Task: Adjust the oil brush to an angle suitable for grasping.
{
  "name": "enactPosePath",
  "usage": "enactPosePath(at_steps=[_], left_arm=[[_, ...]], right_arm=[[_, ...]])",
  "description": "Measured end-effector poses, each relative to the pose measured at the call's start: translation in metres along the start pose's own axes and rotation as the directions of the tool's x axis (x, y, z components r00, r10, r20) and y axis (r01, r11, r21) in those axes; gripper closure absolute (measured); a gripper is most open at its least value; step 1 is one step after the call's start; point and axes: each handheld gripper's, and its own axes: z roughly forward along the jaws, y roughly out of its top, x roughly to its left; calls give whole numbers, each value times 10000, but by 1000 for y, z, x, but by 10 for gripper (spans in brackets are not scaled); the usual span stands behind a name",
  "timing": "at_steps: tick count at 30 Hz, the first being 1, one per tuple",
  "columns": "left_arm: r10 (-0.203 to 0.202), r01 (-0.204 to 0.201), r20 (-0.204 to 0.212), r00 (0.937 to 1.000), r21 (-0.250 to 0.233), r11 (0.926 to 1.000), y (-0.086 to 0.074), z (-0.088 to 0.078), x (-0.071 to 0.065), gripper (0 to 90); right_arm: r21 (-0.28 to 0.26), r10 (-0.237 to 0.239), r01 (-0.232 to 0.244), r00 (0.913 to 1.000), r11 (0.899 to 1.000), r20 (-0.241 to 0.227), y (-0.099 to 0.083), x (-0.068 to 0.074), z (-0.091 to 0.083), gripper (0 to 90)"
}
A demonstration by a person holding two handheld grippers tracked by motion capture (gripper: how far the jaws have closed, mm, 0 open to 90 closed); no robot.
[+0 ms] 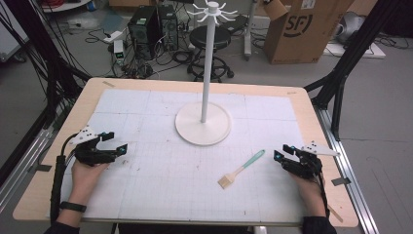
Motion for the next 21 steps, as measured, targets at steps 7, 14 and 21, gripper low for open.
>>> enactPosePath(at_steps=[7, 14, 21], left_arm=[[46, -46, -35, 10000, 22, 10000, 0, 0, -1, 199], [79, -78, -33, 10000, 45, 10000, 0, 0, -1, 200], [134, -134, -26, 9999, 63, 9999, 0, 0, -1, 201]], right_arm=[[436, -339, 351, 9990, 9984, -297, -1, 3, 5, 690], [798, -304, 346, 9981, 9962, -534, -3, 4, 10, 802], [836, -343, 393, 9976, 9957, -606, -3, 3, 11, 848]])
